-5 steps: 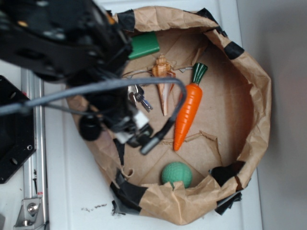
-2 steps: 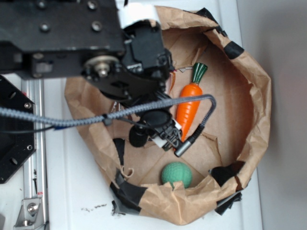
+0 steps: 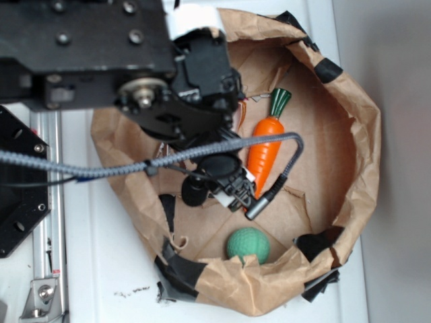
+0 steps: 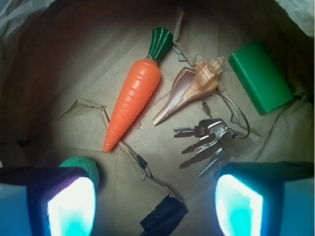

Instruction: Grab the carrot.

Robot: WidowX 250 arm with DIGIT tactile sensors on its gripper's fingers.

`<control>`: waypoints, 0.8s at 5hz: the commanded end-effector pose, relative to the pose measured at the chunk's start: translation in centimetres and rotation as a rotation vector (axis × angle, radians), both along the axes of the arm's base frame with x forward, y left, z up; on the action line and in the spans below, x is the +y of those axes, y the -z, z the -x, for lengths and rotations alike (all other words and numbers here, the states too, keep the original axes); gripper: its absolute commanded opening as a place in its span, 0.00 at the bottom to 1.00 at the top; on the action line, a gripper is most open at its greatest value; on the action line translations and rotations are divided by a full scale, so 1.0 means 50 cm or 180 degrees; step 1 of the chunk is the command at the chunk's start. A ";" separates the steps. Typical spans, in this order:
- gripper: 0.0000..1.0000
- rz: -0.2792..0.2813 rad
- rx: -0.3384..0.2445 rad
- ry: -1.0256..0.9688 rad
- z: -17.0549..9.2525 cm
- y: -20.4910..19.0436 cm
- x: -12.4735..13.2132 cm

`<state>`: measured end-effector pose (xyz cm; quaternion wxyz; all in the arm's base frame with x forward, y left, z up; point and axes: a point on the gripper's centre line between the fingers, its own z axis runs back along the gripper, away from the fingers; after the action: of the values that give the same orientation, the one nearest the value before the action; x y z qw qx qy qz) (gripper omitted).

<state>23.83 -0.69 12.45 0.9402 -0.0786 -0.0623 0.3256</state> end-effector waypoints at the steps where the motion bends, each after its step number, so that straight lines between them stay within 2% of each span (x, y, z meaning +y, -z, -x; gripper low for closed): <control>1: 1.00 -0.0204 -0.0378 -0.0154 -0.109 0.086 -0.015; 2: 1.00 -0.0234 -0.0376 -0.0091 -0.132 0.117 -0.024; 4: 1.00 -0.0362 -0.0265 -0.0081 -0.167 0.171 0.000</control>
<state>31.11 -0.98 2.72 0.9385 -0.0268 -0.0967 0.3304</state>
